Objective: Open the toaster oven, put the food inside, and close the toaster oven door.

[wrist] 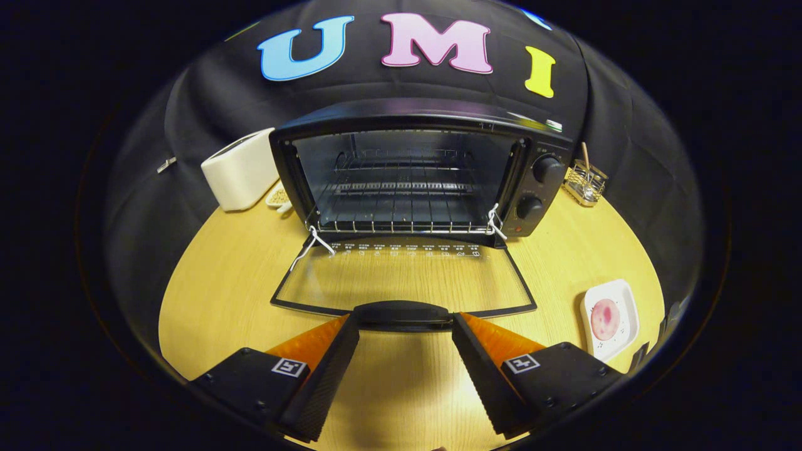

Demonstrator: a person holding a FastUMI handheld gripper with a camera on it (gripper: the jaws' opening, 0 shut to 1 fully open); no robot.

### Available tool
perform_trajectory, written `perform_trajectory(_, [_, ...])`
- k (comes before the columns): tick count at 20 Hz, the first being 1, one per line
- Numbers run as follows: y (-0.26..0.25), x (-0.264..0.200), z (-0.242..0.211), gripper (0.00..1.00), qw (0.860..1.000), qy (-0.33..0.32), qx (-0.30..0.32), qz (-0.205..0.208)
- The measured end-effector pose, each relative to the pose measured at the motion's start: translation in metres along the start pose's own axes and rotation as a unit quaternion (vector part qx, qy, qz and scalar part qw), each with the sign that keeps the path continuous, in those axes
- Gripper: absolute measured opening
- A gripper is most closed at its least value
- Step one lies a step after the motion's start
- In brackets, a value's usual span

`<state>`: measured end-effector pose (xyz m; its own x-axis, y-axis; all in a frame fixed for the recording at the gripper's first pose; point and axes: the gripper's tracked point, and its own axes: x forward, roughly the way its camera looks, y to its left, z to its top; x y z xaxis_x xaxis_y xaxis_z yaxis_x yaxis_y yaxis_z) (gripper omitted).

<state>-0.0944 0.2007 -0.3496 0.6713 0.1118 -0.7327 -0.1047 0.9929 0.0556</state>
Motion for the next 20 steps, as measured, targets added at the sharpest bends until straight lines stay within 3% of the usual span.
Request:
perform_trajectory(7, [-0.006, -0.006, 0.0, 0.98, 1.0, 0.005, -0.008, 0.019])
perform_trajectory(13, [-0.014, -0.028, 0.022, 0.98, 0.997, -0.004, -0.019, 0.069])
perform_trajectory(20, [-0.074, -0.064, 0.057, 0.98, 0.993, -0.018, -0.025, 0.11])
